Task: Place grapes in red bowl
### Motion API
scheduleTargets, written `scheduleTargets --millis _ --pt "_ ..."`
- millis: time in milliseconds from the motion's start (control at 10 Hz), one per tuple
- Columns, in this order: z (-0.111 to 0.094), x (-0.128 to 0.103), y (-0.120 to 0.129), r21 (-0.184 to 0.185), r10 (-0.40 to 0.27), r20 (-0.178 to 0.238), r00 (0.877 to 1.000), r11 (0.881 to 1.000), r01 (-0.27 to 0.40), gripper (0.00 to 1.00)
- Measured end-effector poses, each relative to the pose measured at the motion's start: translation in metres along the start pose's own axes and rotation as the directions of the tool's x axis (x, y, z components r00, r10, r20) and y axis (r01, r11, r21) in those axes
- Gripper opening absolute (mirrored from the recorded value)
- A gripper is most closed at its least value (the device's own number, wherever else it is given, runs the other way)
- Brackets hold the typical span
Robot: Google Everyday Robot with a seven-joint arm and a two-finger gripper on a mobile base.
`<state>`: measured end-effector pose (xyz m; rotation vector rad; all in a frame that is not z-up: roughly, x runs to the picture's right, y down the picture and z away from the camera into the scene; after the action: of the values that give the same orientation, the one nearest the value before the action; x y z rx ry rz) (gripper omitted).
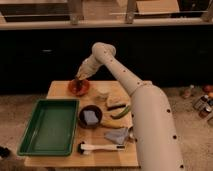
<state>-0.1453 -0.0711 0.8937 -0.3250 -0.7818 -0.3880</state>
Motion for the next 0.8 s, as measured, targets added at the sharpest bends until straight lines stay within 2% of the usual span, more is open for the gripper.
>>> scheduleTargets --millis 300,400,500,800 --pt "0.011 0.005 0.005 0.016 0.027 0.032 0.999 1.000 -0.027 0.00" --pt "0.014 0.008 0.007 0.020 0.042 0.041 0.998 0.999 -0.043 0.03" --pt "0.017 0.011 0.009 0.019 0.057 0.043 0.997 0.998 -0.058 0.09" --pt "0.017 0.022 0.015 0.014 0.102 0.026 0.994 0.995 -0.102 0.40"
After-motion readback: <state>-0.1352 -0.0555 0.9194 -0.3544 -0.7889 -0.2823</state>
